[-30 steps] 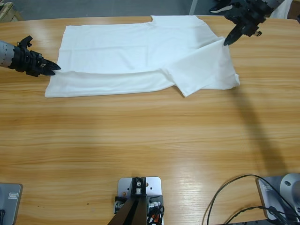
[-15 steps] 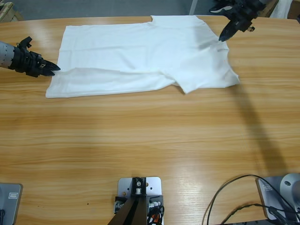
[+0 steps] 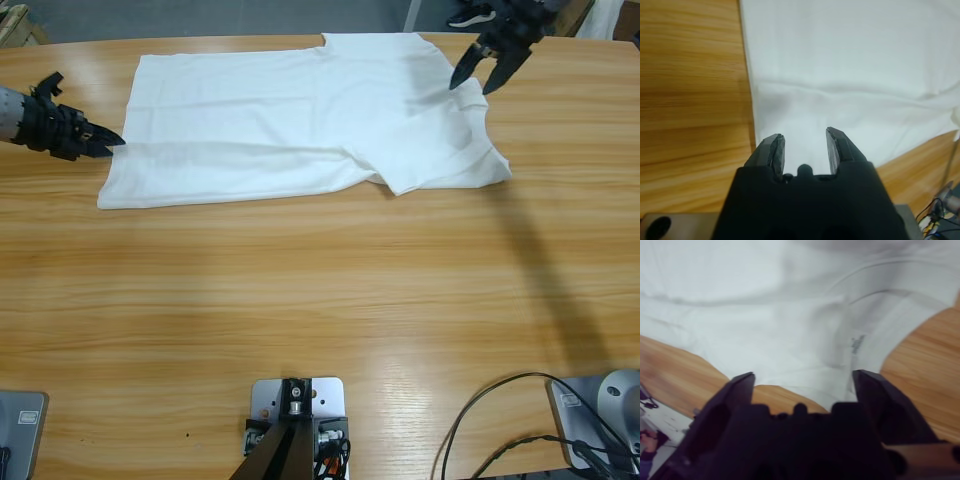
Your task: Fold clothes
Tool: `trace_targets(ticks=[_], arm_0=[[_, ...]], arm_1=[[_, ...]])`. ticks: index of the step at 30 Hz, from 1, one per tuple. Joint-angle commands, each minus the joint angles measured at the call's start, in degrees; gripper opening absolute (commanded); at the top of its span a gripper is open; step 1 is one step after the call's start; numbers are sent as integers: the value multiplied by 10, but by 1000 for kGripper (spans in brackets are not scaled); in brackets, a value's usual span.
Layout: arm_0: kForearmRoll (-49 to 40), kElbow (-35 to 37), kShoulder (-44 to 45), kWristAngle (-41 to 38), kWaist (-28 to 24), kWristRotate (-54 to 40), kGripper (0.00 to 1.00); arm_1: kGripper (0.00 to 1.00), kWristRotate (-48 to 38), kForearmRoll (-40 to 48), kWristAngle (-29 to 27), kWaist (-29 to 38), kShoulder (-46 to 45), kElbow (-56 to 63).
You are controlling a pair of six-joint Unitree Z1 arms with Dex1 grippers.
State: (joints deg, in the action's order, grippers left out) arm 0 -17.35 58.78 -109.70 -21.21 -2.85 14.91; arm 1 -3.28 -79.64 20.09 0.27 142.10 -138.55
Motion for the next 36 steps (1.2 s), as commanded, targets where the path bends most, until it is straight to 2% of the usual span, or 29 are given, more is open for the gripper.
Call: trace_targets(ticks=[1,2,10,20,23,27,33,36], arm_0=[[54,-73,99,-8,5,-18,346],[55,-76,103,-8,6,-17,387],[58,-77,96,-44,41,-17,393],[53,-78,91,-45,58,-18,393],[51,-77,89,-45,58,-19,393],[49,-77,87,-45,58,-20,393],[49,-78,82,-40,60,-21,393],[49,-81,86,-34,63,-19,393]], arm_1=[[1000,19,-54,-10,32,-45,60],[1000,19,-52,-10,33,-51,67],[1000,21,-16,-11,35,-104,162],[982,14,138,26,46,-190,397],[941,11,147,31,58,-186,401],[936,7,172,53,70,-185,416],[936,-3,173,60,158,-165,365],[936,-9,140,19,217,-137,299]])
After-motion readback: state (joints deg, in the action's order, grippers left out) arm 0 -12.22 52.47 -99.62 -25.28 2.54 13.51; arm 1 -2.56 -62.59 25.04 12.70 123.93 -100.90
